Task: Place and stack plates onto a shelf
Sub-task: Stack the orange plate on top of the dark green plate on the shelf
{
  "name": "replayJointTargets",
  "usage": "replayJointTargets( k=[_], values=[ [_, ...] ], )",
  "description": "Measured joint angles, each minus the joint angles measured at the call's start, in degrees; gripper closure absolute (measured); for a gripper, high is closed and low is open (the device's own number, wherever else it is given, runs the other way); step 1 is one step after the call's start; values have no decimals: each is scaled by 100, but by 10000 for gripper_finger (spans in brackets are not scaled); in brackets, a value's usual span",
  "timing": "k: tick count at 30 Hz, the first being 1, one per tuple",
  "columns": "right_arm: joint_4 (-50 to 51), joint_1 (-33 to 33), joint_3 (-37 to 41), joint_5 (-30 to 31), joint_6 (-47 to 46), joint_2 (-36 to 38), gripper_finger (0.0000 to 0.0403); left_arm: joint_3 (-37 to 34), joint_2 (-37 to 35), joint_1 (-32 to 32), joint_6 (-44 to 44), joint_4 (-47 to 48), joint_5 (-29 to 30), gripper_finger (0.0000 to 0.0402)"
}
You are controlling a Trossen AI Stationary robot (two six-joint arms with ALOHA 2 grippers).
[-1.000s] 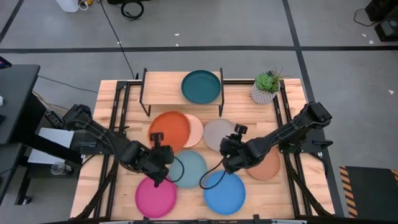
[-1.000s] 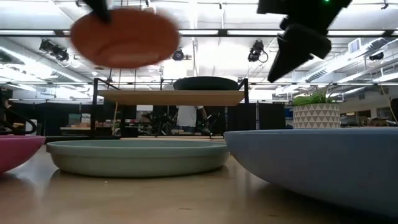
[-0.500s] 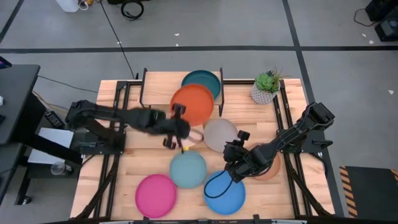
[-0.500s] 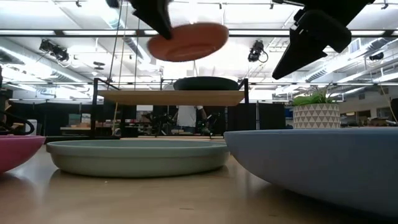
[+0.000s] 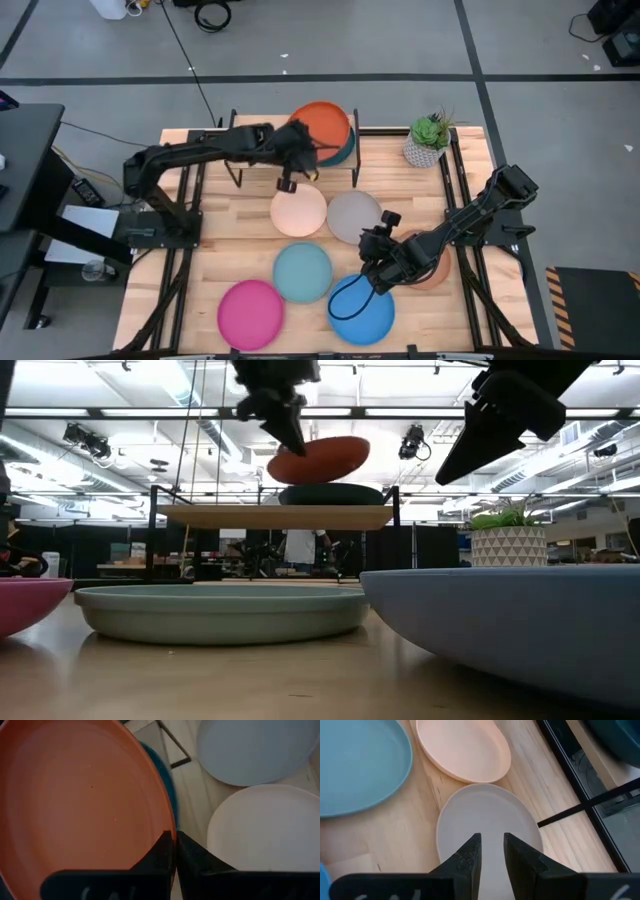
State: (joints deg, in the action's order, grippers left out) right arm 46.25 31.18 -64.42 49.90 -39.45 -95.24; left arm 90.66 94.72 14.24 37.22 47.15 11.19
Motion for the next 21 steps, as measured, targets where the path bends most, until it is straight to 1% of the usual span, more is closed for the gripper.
replayJointTargets(
  k=[2, 5, 8, 13, 17, 21],
  values=[
    [1, 0, 2, -1, 28, 0, 314, 357, 245, 116, 89, 59, -143, 389],
    [8, 0, 2, -3, 17, 0, 314, 866, 652, 214, 101, 539, -208, 389],
    [23, 0, 2, -1, 14, 0, 314, 1176, 938, 247, 145, 879, -332, 389],
    [24, 0, 2, -3, 21, 0, 314, 1254, 1155, 238, 160, 1012, -469, 383],
    [10, 0, 2, -33, 19, 0, 314, 1254, 1226, 247, 71, 977, -447, 359],
    [5, 0, 2, -45, 1, 0, 314, 1254, 1217, 229, 1, 927, -440, 327]
  ],
)
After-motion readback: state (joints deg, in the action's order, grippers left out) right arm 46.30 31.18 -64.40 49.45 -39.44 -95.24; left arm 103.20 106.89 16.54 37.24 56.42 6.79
